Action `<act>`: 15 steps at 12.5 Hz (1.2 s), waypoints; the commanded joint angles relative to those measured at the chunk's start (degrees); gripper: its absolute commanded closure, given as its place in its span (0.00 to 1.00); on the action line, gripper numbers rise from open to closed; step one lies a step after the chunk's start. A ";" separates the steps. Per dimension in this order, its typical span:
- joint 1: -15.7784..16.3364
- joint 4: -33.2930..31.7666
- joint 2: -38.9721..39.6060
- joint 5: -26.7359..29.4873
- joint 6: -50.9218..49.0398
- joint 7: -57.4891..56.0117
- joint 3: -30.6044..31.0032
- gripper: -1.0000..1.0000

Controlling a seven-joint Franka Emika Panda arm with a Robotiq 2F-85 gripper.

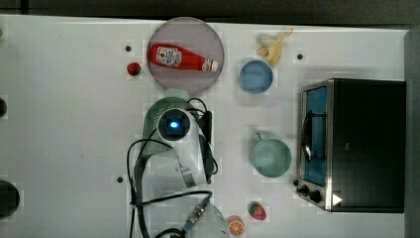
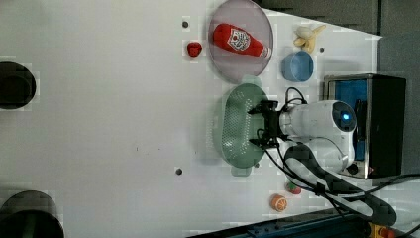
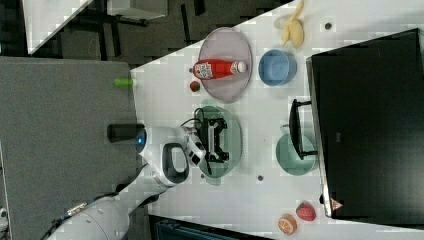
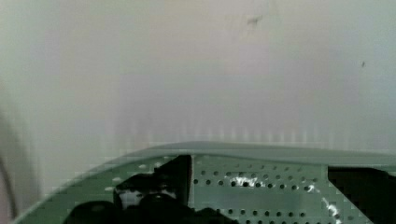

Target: Drag strainer left to right.

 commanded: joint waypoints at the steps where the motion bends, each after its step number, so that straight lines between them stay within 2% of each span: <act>1: -0.60 -1.02 -1.33 0.82 0.68 -7.18 -2.22 0.00; 10: -0.91 -1.38 -1.34 0.81 0.72 -14.78 -12.41 0.00; 15: -1.01 -1.38 -1.29 0.81 1.52 -18.14 -16.12 0.00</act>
